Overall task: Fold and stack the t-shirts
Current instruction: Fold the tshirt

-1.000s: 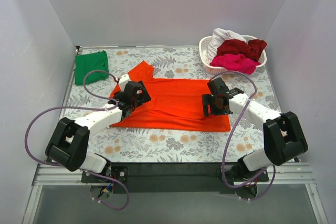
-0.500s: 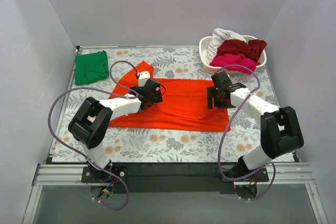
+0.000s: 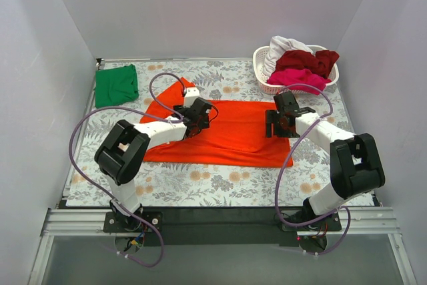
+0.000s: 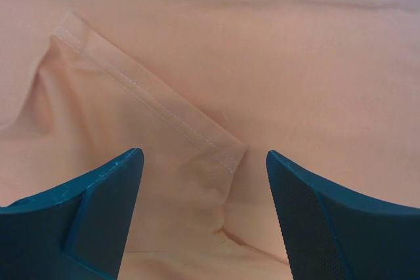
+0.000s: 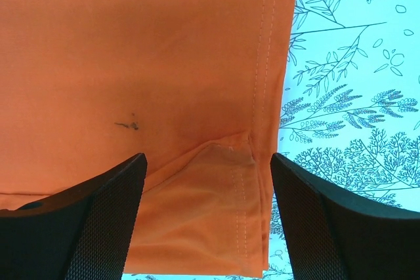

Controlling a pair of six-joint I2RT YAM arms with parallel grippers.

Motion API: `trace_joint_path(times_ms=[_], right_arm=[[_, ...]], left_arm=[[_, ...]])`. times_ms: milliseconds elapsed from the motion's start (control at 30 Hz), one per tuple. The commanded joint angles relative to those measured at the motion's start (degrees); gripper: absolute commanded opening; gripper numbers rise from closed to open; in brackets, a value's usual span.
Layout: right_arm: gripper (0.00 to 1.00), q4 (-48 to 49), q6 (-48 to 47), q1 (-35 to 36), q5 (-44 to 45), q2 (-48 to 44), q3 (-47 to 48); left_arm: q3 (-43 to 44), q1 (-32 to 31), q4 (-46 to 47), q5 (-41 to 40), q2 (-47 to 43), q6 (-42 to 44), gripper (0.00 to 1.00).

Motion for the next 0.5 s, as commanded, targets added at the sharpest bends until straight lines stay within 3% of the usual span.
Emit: trace_joint_path(times_ms=[0,200,300,333,467], right_arm=[[0.69,2.76,-0.65,-1.71,-1.69,-0.18,-1.06],[0.64,4.69,-1.0,-3.47,-3.1,0.35,-1.86],[0.58,5.31,-1.27,-3.82,-3.63,0.96,-2.03],[0.49,5.48,-1.44,-4.0,-4.07,0.96,-2.29],[0.42,5.75,-1.53,-4.17,-4.42,0.88,-2.74]], left_arm=[[2.09,-1.42,-0.61,-2.39,0.57,1.93,0.69],[4.46,-2.48,-1.84,-3.62,3.83,2.9,0.65],[5.17,-2.56,-3.24,-5.2,5.41,2.63,0.63],[5.34,-2.56,-4.03,-6.25,6.28,2.37,0.62],[5.61,-2.56,-5.27,-7.57,6.9,1.67,0.61]])
